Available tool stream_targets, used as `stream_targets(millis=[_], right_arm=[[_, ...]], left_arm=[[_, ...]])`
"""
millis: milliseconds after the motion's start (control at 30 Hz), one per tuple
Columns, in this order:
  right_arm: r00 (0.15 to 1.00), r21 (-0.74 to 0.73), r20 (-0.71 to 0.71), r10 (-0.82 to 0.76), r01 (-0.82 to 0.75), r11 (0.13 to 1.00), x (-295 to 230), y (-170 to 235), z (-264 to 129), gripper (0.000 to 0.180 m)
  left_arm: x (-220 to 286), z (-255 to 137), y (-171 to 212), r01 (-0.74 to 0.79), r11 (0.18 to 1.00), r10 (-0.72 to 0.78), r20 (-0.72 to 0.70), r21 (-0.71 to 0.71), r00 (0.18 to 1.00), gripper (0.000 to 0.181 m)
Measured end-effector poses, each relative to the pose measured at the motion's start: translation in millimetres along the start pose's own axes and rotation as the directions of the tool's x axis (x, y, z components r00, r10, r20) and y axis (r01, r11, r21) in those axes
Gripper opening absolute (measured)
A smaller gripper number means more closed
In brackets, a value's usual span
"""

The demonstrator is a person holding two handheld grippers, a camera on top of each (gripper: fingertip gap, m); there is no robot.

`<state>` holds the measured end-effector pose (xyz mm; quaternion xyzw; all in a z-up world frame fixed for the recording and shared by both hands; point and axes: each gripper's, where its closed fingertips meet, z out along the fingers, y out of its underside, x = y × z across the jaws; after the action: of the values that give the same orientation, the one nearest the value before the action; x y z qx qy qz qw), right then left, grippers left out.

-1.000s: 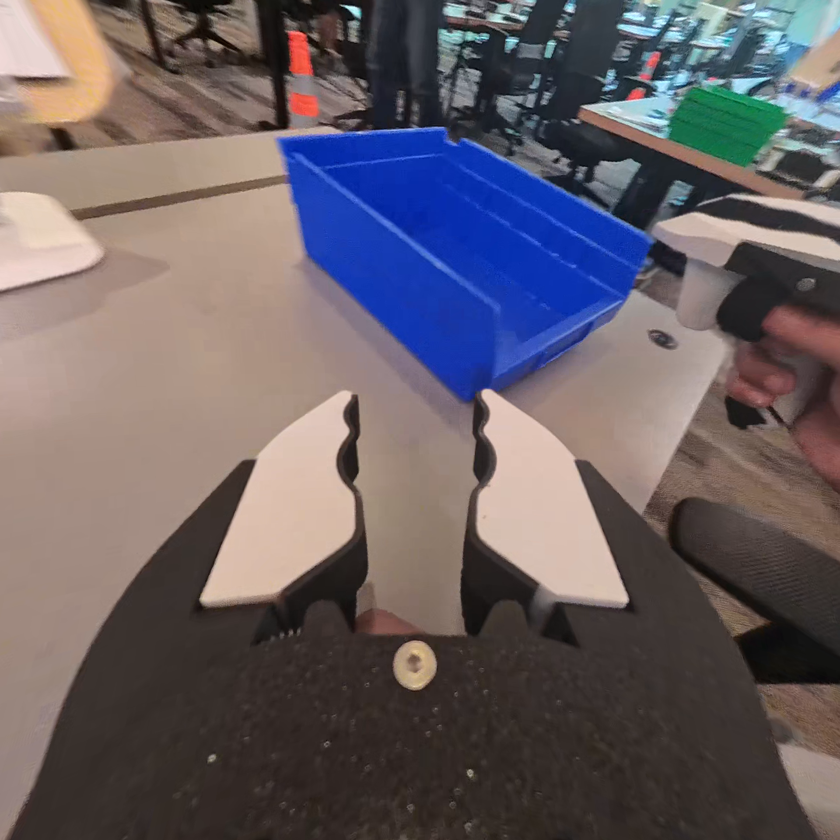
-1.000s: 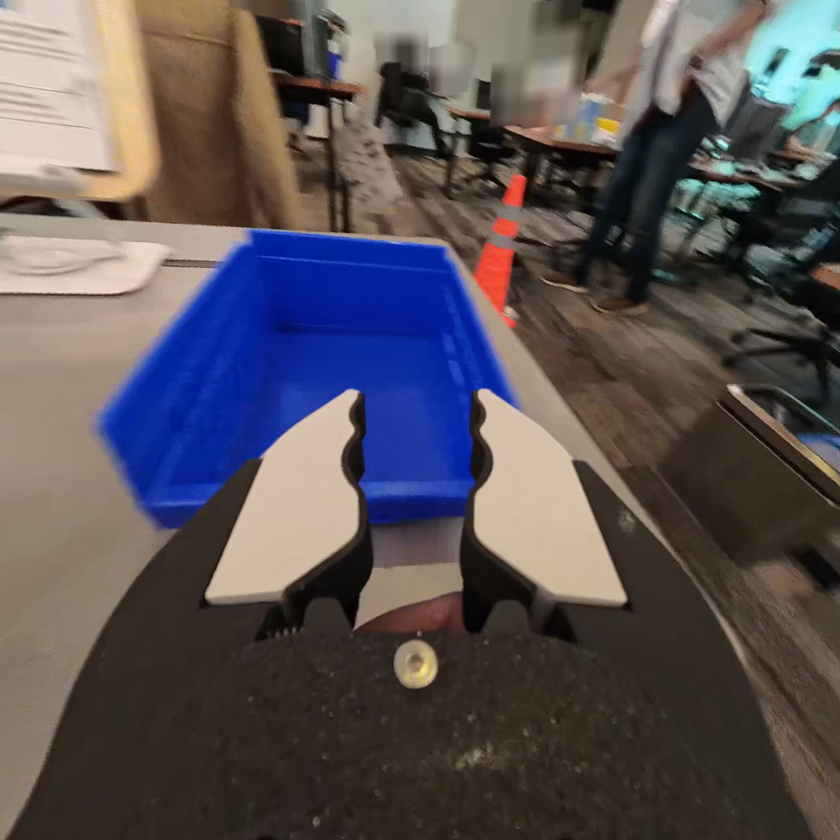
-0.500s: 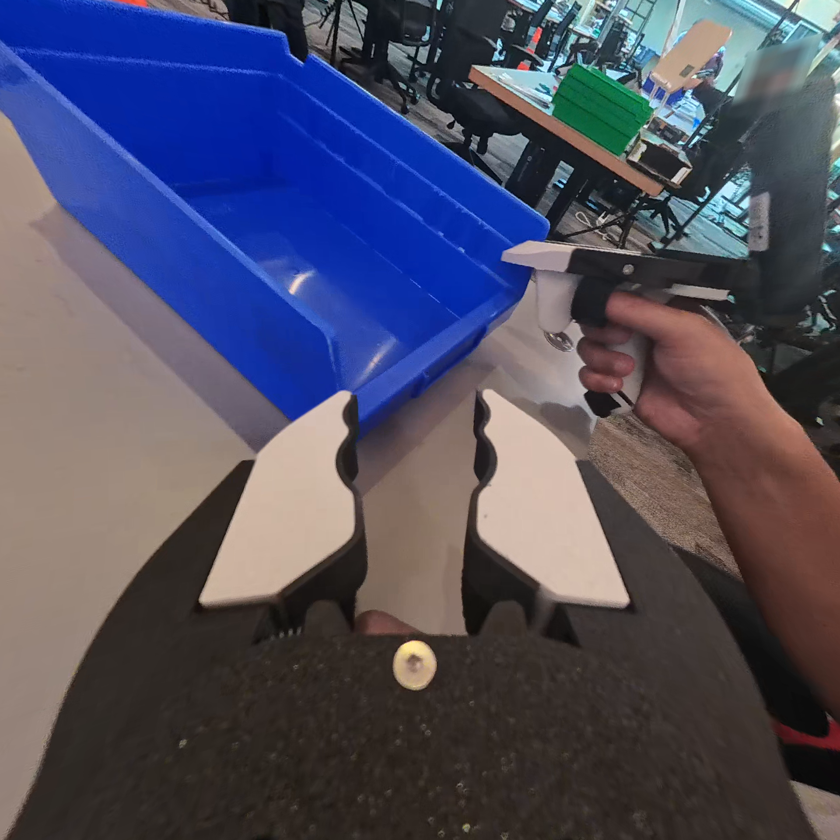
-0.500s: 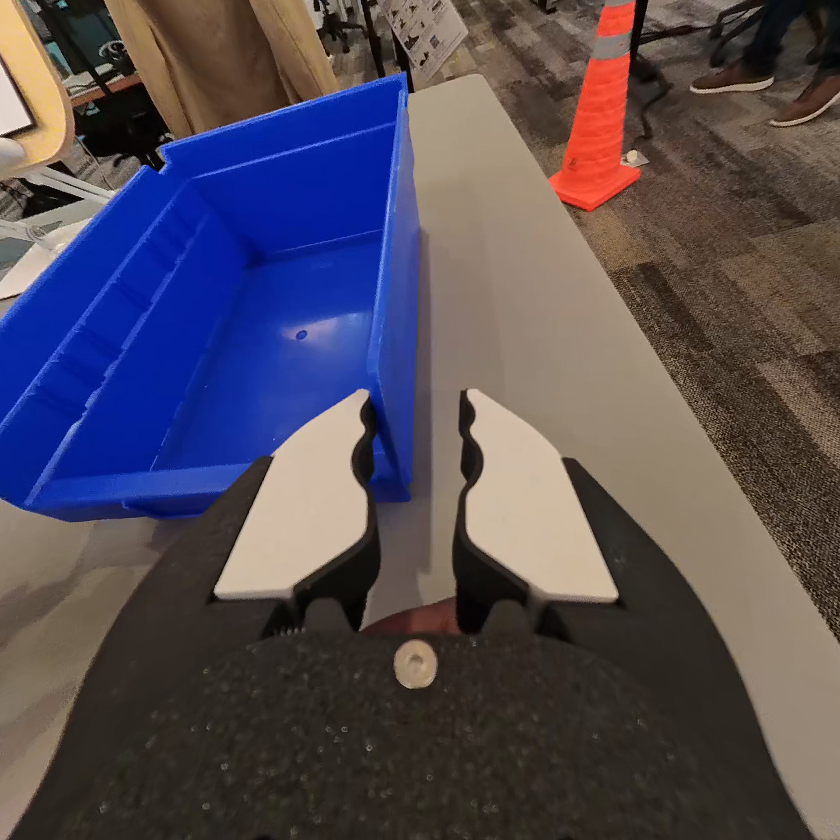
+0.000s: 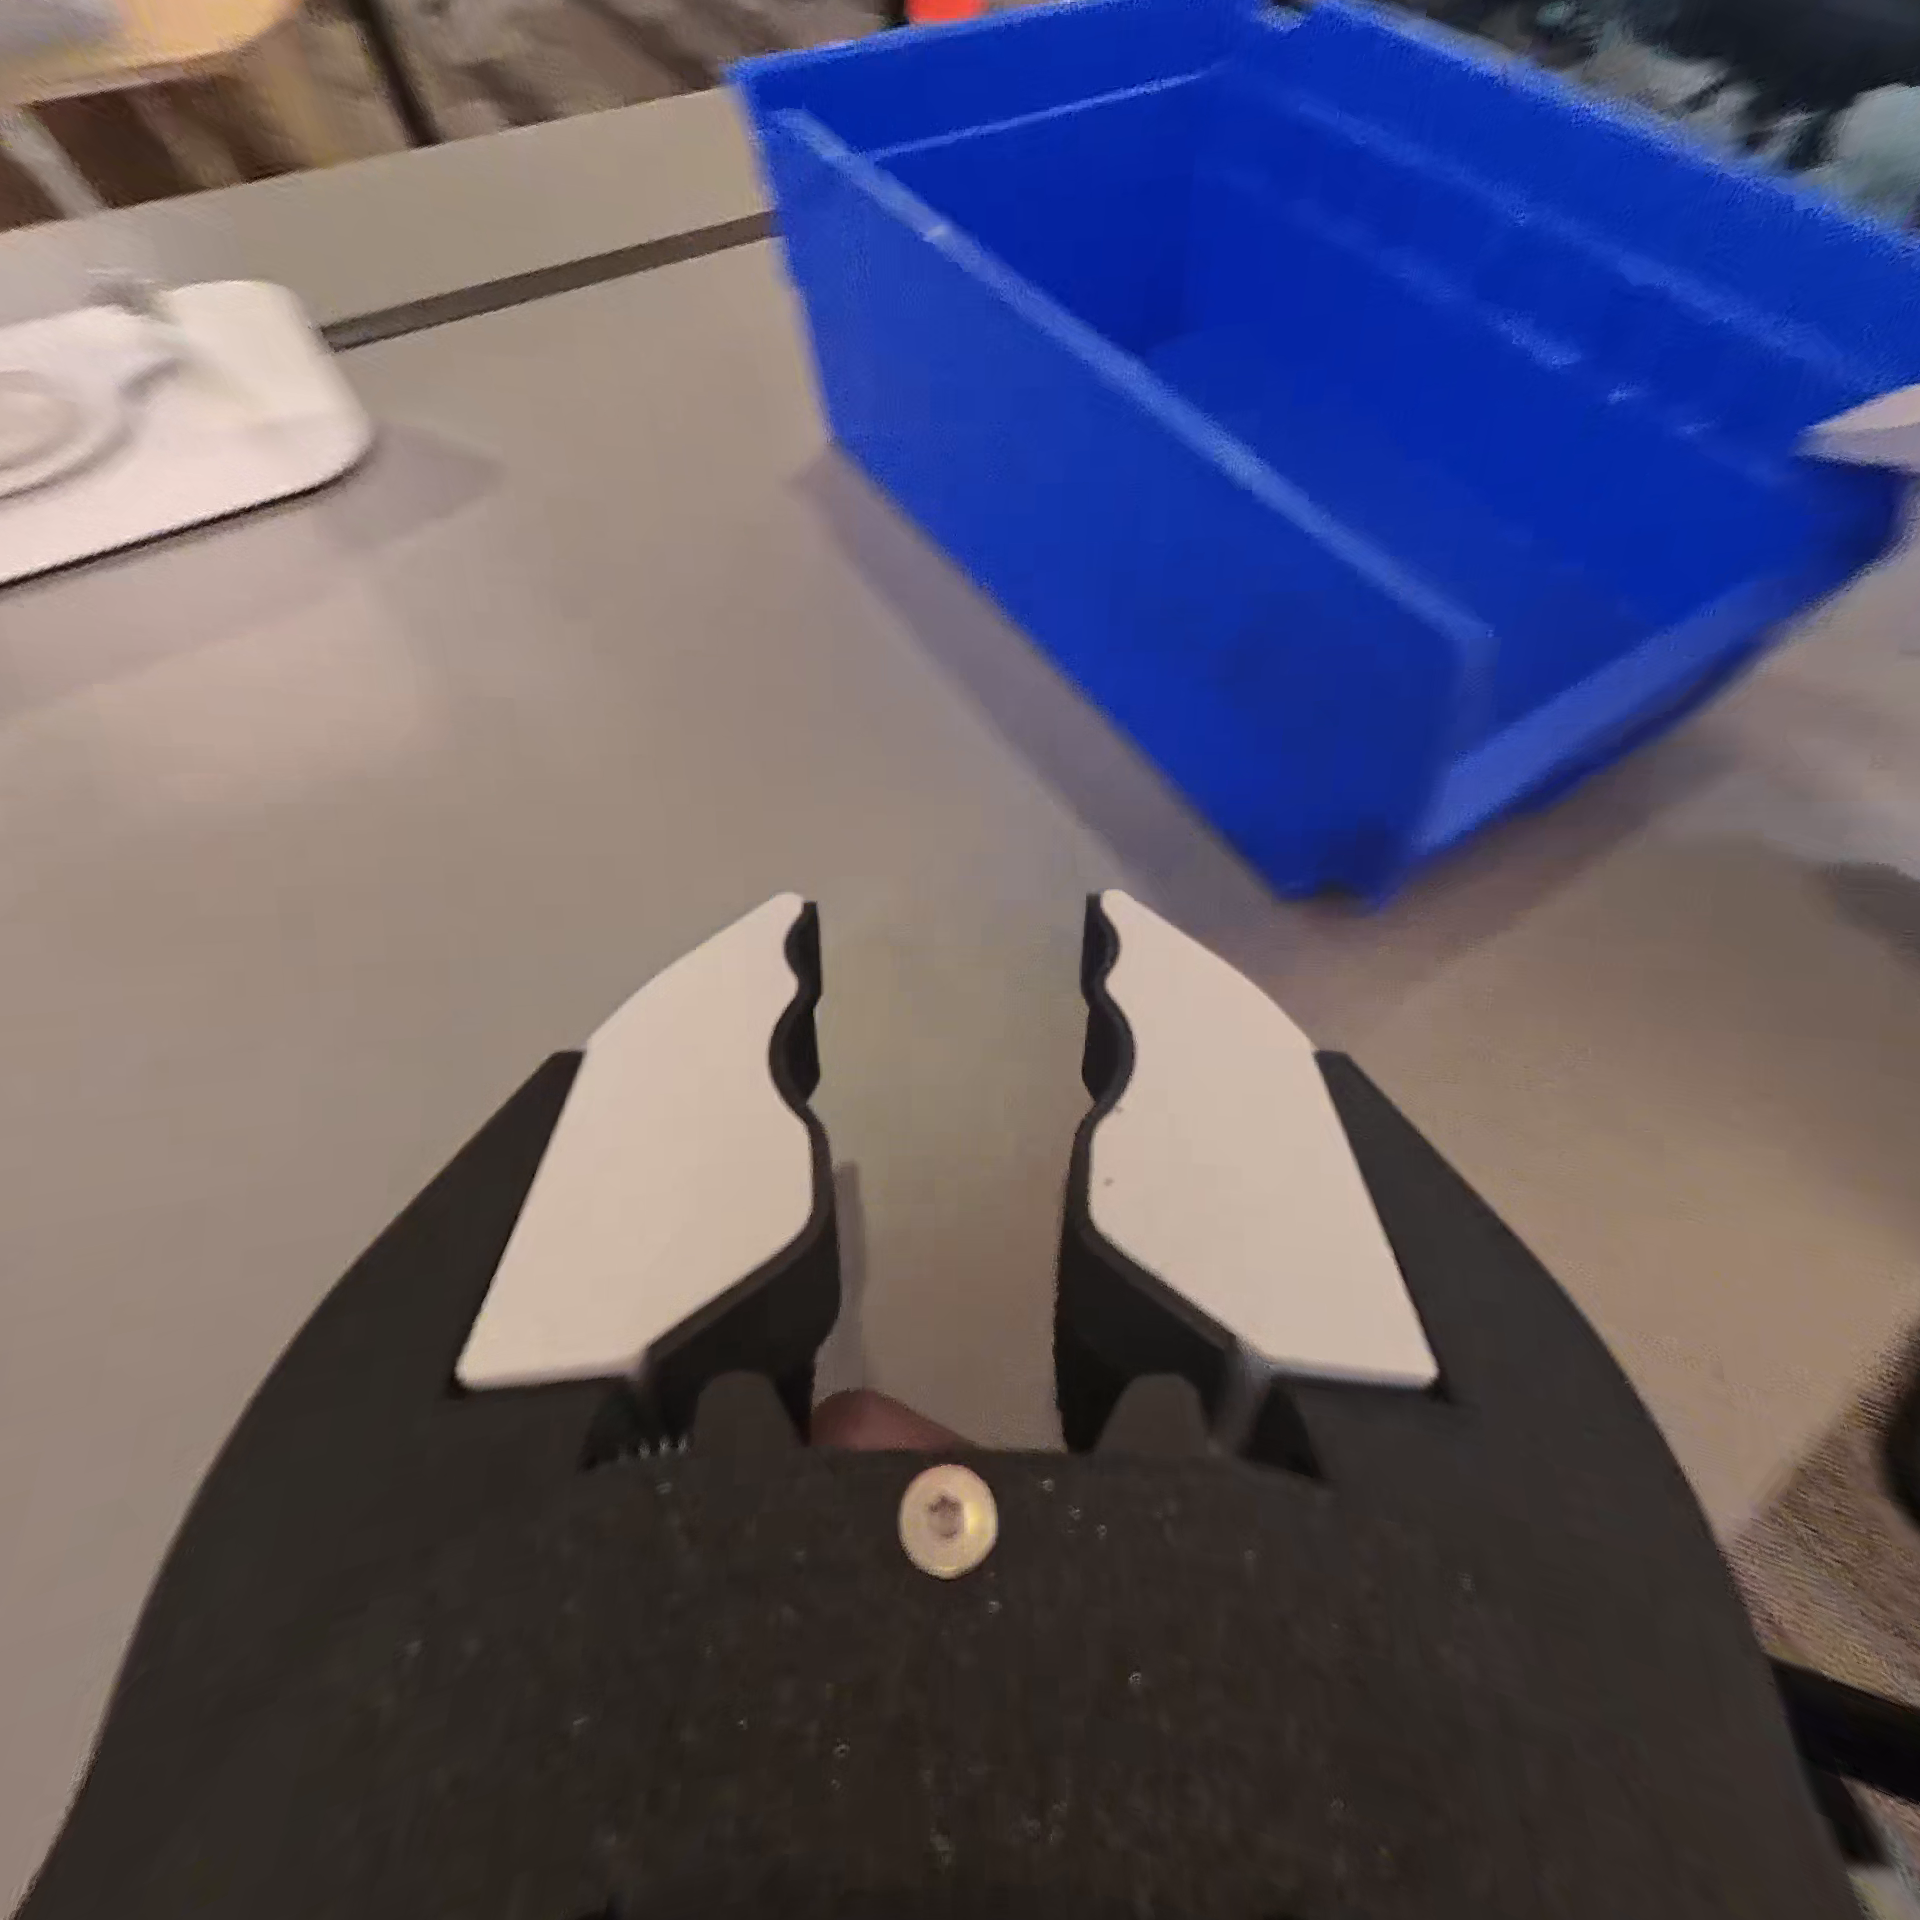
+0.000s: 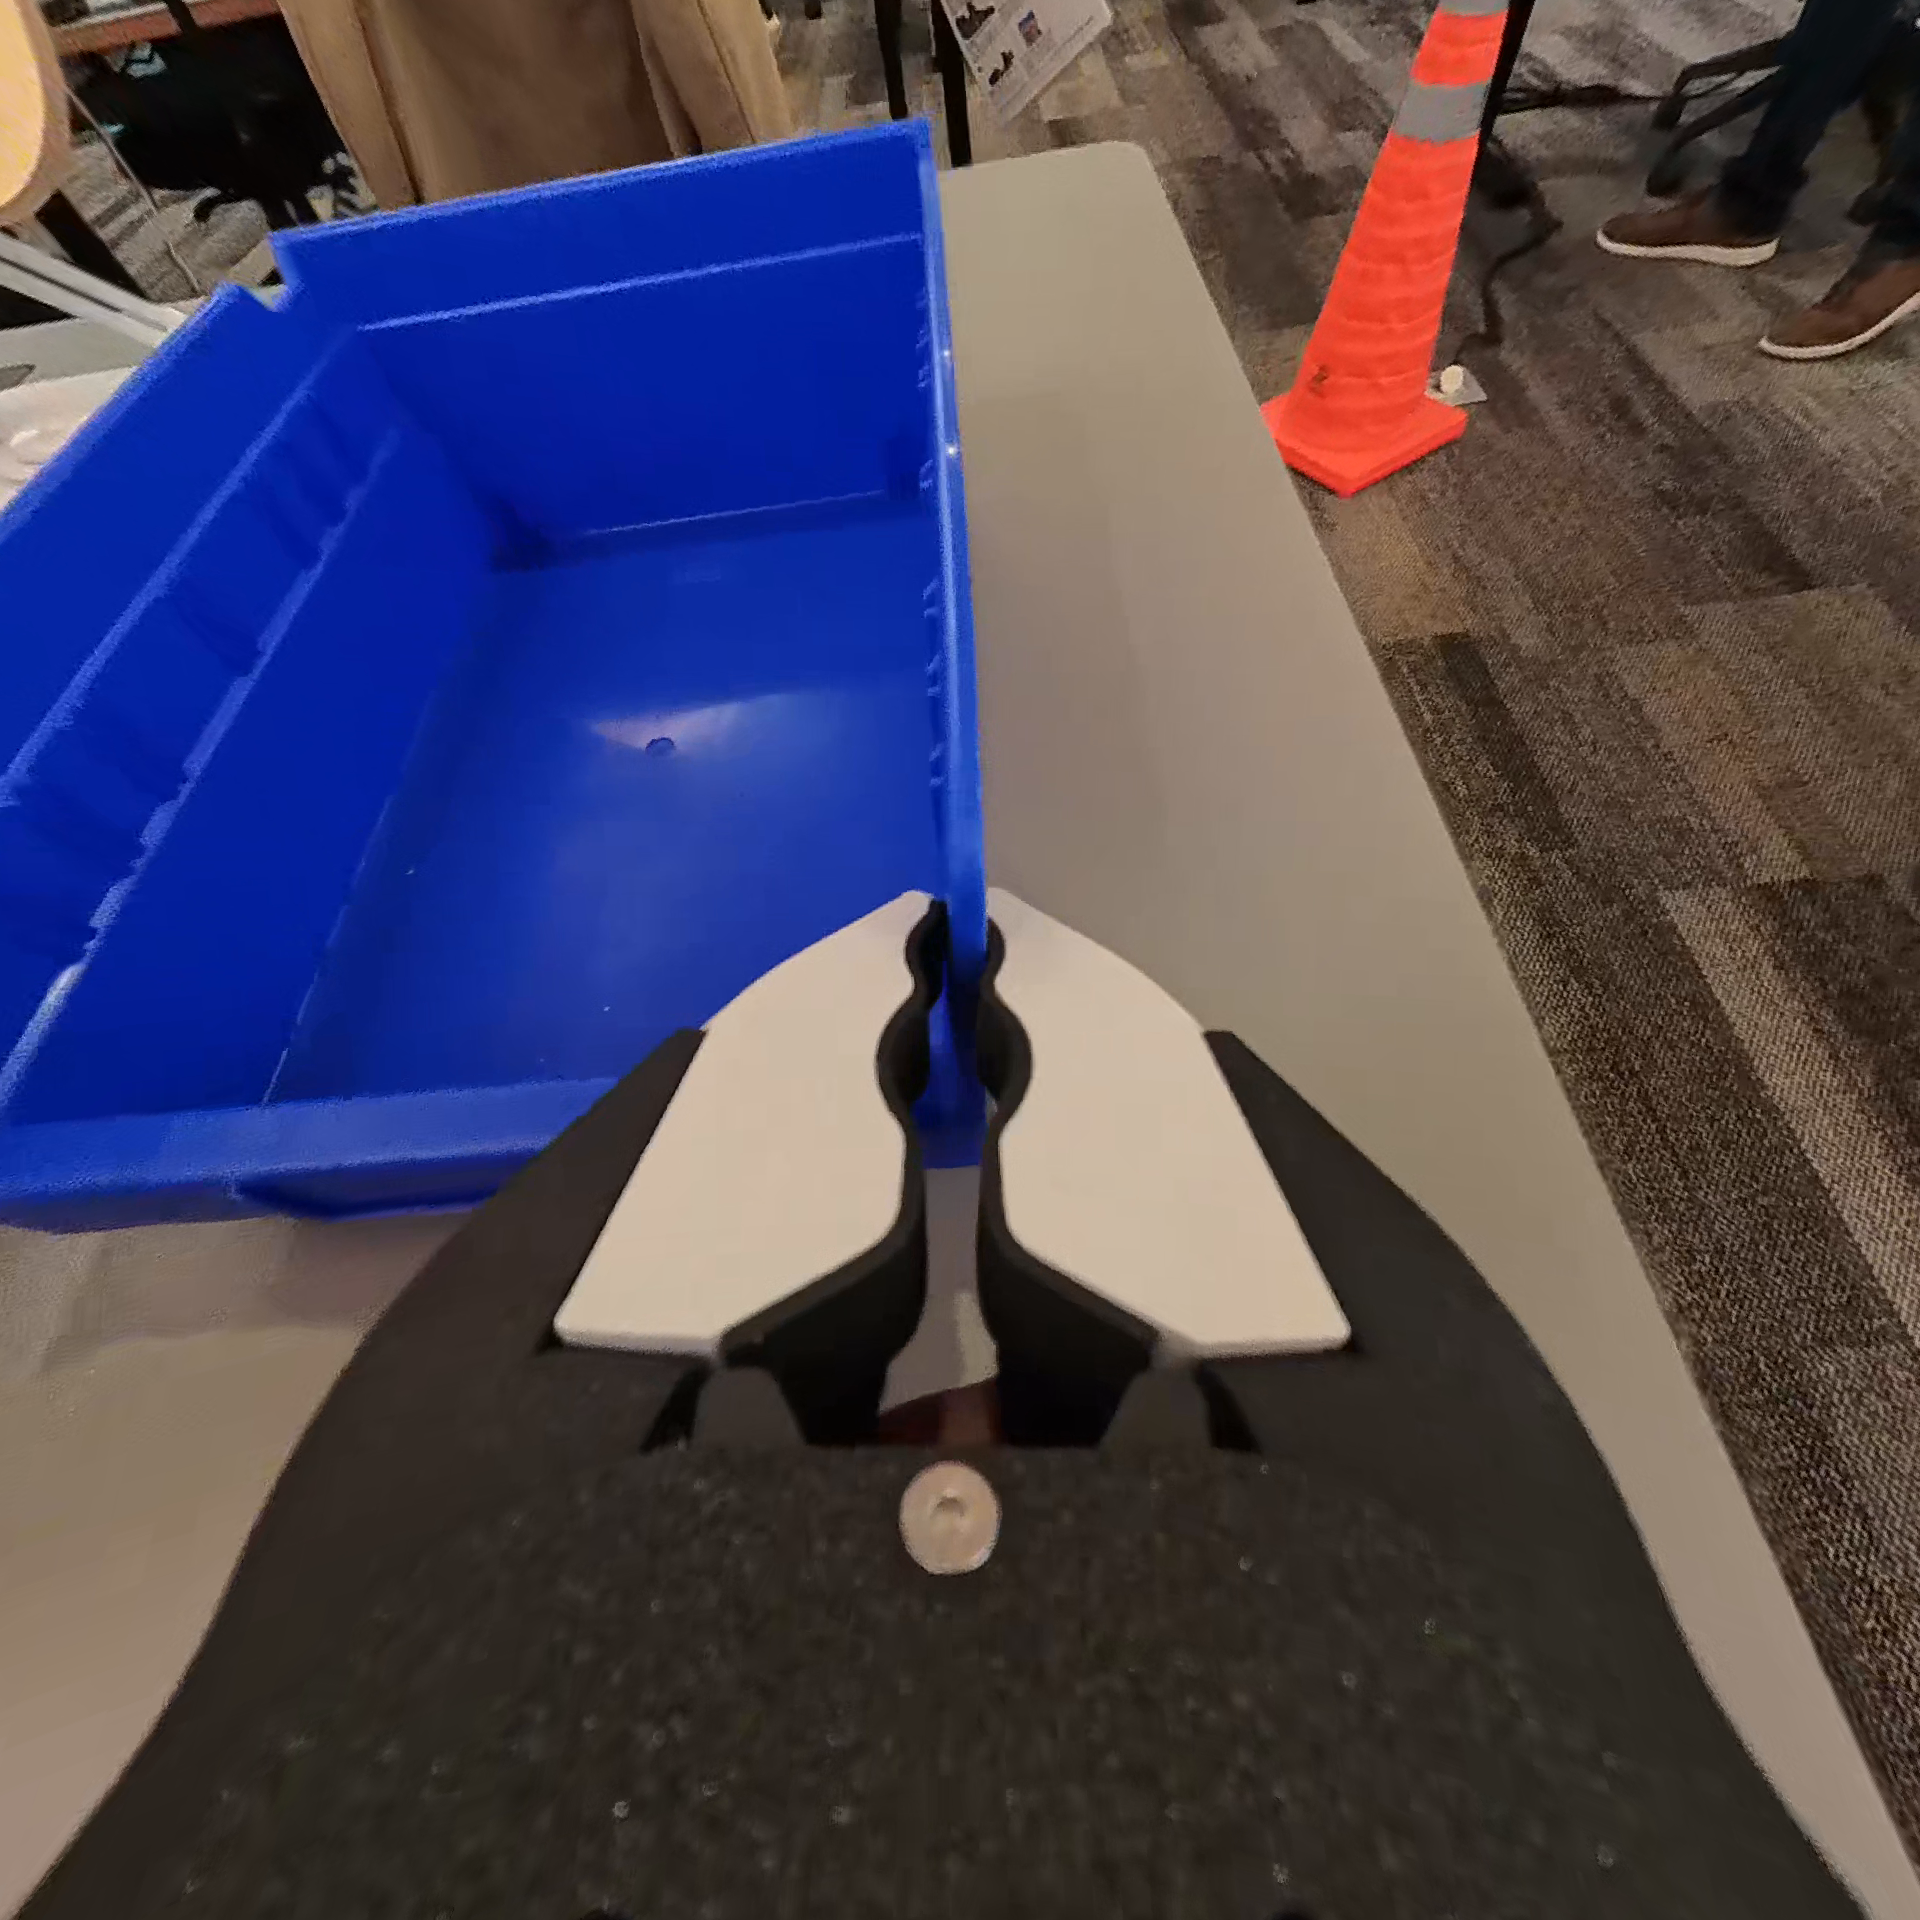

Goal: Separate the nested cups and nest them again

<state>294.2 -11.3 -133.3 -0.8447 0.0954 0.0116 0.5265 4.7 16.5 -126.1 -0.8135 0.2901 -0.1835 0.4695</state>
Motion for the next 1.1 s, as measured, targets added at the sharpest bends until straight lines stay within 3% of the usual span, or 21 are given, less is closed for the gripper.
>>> stream_targets(millis=[100,267,400,567,667,800,1100], right_arm=[[0.996,0.0,-0.079,-0.032,0.032,0.999,6.2,-4.0,-7.4,0.032],[0.977,0.088,-0.176,-0.118,0.136,0.987,-22.9,-23.5,-46.3,0.033],[0.987,0.182,-0.025,-0.157,0.159,0.97,-112.1,-32.2,-61.9,0.036],[0.963,0.207,0.195,-0.188,0.147,0.967,-234.1,-10.4,-54.5,0.045],[0.953,0.189,0.192,-0.233,0.197,0.962,-278.7,6.3,-41.0,0.05],[0.953,0.117,0.112,-0.282,0.269,0.956,-299.1,24.9,-17.2,0.055],[0.957,0.094,0.143,-0.251,0.239,0.966,-312.0,32.0,-10.2,0.056]], left_arm=[[-44.4,-6.4,9.1,0.025,0.999,-0.022,0.131,-0.023,0.991,0.048],[-89.6,-29.9,17.3,0.058,0.998,-0.055,0.224,-0.007,0.973,0.049],[-117.5,-56.8,19.8,0.073,0.997,-0.079,0.282,0.035,0.956,0.051],[-144.3,-84.1,33.4,0.121,0.991,-0.135,0.32,0.063,0.938,0.055],[-159.8,-97.6,40.7,0.147,0.984,-0.174,0.344,0.102,0.923,0.056],[-181.1,-110.3,56.8,0.196,0.969,-0.239,0.373,0.149,0.896,0.056],[-206.9,-126.9,70.7,0.223,0.962,-0.268,0.4,0.156,0.877,0.056]])
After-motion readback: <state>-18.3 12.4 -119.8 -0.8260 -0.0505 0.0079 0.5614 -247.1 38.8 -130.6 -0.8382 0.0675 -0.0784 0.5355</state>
